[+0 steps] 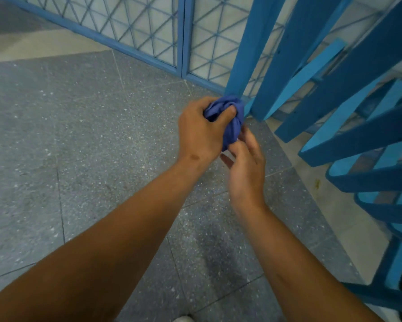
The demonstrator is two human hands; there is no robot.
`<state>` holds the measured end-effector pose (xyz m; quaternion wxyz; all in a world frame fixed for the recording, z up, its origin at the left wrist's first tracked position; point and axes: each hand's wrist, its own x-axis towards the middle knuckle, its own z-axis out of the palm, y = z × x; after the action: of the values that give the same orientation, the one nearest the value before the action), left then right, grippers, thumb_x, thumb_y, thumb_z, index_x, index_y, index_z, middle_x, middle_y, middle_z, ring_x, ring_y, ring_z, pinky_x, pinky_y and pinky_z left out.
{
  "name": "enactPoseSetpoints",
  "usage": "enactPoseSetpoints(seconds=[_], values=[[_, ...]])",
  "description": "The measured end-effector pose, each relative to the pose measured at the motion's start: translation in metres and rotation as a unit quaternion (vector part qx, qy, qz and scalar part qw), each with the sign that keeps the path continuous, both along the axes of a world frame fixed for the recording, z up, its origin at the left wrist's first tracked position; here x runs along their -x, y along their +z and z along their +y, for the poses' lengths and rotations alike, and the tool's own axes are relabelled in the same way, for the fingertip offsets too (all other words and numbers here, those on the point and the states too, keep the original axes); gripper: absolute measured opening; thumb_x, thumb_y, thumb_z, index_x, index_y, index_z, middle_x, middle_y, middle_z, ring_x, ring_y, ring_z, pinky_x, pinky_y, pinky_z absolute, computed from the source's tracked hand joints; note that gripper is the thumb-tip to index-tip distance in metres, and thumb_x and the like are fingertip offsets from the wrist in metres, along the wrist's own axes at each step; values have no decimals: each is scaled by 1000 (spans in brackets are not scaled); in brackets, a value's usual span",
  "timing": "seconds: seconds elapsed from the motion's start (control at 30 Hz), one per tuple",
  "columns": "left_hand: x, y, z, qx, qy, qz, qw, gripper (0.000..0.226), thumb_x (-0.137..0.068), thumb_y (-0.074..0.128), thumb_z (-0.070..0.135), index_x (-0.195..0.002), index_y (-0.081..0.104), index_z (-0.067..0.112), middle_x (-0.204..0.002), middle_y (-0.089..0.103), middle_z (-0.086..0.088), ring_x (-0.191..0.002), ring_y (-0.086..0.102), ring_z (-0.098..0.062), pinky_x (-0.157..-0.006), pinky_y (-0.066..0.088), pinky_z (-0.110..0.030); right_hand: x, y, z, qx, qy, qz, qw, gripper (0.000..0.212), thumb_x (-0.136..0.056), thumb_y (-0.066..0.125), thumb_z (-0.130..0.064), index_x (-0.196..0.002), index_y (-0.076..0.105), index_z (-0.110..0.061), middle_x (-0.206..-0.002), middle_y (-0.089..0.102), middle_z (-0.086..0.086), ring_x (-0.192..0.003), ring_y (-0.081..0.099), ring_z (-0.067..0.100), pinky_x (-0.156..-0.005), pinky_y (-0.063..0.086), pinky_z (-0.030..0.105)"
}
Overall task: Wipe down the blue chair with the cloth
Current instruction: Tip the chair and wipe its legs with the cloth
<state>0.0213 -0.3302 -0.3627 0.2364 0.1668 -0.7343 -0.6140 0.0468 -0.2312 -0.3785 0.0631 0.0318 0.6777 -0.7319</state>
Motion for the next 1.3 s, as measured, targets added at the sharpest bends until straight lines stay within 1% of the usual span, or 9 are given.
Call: enactPoseSetpoints(seconds=[0.2,0.23,0.27,0.57,0.67,0.77,0.9,1.0,1.3], values=[[7,-68,8,4,64,-114,991,40,-82,83,22,-62,49,21,-60,49,8,-58,43,-7,-56,37,-28,-1,-24,27,-45,8,-23,999,47,-88,57,-23,-132,61,-37,-110,71,-16,-90,72,13,-79,57,28],[5,-76,8,-3,57,-139,989,44,-83,82,19,-60,44,24,-58,46,10,-56,40,-4,-57,37,-28,0,-25,31,-46,10,-28,998,48,-89,57,-21,-134,60,-35,-114,61,-15,-108,50,33,-71,58,29],[4,-82,6,-9,51,-154,987,48,-83,82,17,-59,42,24,-57,43,11,-55,38,-1,-58,37,-28,2,-27,35,-49,14,-32,998,49,-91,57,-18,-138,59,-33,-115,49,-17,-99,27,2,-67,60,34],[25,-18,-23,60,-10,-3,998,32,-82,80,19,-69,57,0,-63,53,-10,-63,45,-11,-57,41,-31,35,-23,35,-98,94,-4,991,50,-94,58,-37,-143,57,-30,-122,63,-12,-113,59,19,-87,58,40],[29,-19,-31,17,-34,-32,999,29,-87,75,8,-85,60,-17,-75,61,-23,-71,50,-15,-63,46,-34,38,-27,29,-100,107,-3,989,52,-94,58,-41,-144,54,-30,-126,65,-28,-122,60,2,-107,51,39],[18,-38,-33,31,-79,-120,989,16,-87,74,2,-85,61,-8,-79,60,-20,-77,51,-16,-66,47,-29,38,-30,23,-90,127,-11,988,58,-96,58,-40,-151,46,-26,-135,59,-27,-127,54,-6,-115,43,36],[23,-24,-32,34,-79,-72,994,26,-84,79,6,-87,61,-12,-81,65,-23,-76,55,-16,-69,50,-36,43,-25,17,-81,148,0,986,48,-98,55,-40,-145,51,-36,-115,63,-41,-116,57,-14,-93,50,16],[30,-10,-32,26,-75,-29,996,26,-86,77,8,-82,56,-9,-74,56,-15,-70,51,-15,-66,48,-42,45,-18,16,-78,149,12,986,32,-102,53,-35,-131,54,-49,-115,63,-42,-116,57,-15,-94,48,19],[19,-40,-36,29,-114,-143,983,19,-89,73,6,-87,54,5,-81,57,-13,-77,53,-18,-67,46,-32,52,-22,17,-71,179,1,981,55,-101,48,-23,-156,40,-25,-151,52,-11,-136,50,4,-110,41,27]])
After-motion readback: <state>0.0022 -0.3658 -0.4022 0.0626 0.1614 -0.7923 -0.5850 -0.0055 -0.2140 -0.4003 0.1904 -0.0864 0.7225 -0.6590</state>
